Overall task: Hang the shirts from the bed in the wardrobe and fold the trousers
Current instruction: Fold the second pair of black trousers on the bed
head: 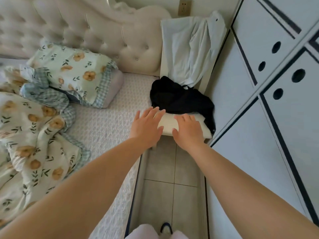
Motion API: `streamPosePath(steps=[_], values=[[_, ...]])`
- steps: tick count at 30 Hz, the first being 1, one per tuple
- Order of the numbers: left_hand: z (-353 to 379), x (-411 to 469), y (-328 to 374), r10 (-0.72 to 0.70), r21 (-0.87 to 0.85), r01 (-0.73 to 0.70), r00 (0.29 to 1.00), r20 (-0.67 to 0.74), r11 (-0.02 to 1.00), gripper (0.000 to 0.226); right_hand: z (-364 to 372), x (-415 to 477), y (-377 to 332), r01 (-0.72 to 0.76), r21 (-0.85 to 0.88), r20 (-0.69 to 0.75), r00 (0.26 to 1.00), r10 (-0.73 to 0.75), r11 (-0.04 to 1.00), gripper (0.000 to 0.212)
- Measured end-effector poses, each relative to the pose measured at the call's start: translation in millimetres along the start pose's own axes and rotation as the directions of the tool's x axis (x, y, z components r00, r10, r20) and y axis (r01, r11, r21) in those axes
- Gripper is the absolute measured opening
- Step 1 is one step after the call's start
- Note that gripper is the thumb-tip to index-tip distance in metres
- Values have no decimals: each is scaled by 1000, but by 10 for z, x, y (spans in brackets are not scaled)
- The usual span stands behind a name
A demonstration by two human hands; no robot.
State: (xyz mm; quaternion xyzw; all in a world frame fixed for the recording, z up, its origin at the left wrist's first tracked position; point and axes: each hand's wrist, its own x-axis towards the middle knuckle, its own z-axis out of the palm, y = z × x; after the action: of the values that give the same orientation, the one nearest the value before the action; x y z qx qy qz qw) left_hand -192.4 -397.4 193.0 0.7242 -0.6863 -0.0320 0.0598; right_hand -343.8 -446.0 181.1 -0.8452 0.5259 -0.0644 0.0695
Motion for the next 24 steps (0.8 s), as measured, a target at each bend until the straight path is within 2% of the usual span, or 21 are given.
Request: streamPosePath(steps=[4, 14, 20, 24], values=[[67, 594, -216, -9, 12, 8, 999, 38, 1000, 60, 111, 631, 88, 16, -30, 29, 999, -15, 999, 47], [371, 2214, -451, 68, 34, -74, 986, 155, 997, 60, 281, 2013, 571, -101, 46, 50, 994, 99, 994, 50], [725, 3113, -431, -9, 56, -7, 963, 271, 998, 62, 541, 2804, 1145, -108, 45, 215, 972, 96, 993, 48], [897, 3649, -498, -28, 37, 18, 958, 284, 999, 60, 724, 3357, 1478, -49, 11, 288, 957, 44, 999, 48]])
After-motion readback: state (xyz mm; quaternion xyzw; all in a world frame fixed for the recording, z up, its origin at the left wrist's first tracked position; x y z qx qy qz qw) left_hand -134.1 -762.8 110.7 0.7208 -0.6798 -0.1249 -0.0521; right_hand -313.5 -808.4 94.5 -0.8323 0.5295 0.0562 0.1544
